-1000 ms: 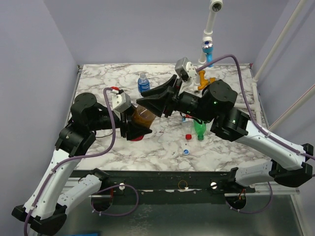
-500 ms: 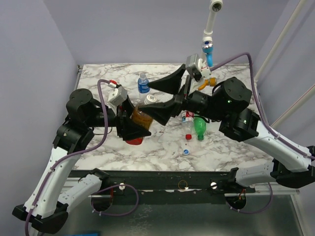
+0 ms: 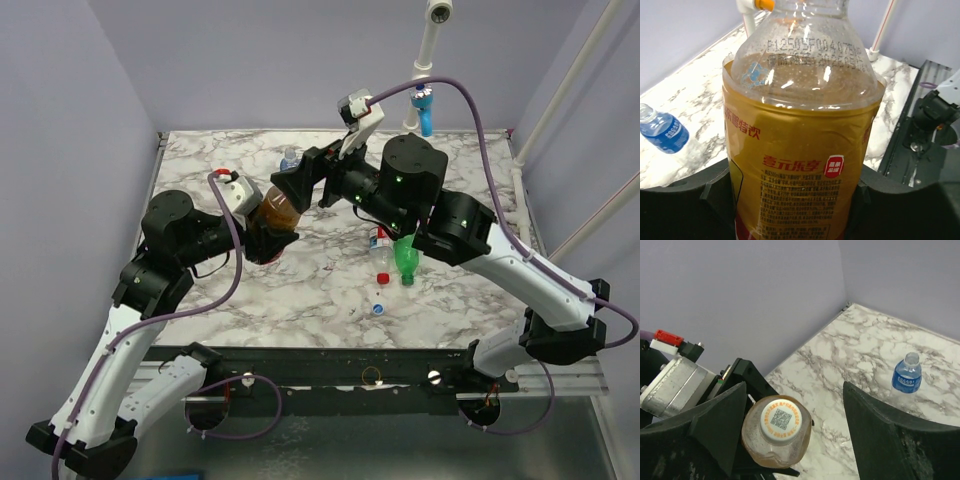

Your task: Unscrew the bottle caps

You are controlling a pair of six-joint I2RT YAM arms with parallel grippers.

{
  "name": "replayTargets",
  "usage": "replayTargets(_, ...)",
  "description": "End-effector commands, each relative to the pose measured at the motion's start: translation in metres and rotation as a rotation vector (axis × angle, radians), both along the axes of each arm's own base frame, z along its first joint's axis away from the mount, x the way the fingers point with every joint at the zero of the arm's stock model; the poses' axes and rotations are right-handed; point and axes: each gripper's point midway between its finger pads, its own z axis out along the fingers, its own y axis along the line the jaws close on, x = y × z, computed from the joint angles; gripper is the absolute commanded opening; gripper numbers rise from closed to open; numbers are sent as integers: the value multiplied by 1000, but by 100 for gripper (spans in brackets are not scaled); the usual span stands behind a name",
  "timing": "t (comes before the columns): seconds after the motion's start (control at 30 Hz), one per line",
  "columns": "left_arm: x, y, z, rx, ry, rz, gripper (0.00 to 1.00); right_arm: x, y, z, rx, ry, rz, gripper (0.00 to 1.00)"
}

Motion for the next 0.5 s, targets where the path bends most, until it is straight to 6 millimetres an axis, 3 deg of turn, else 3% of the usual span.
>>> replayTargets(0.0,10,9,6,20,-88,66,26,-2,-5,-8,-10,39,-13,76)
replayTargets(0.2,10,10,4,25,-94,64,26,-7,-2,-9,17,47,20,49)
replayTargets(0.47,8,8,8,14,-93,55,26,-7,5,-20,-12,80,31,54)
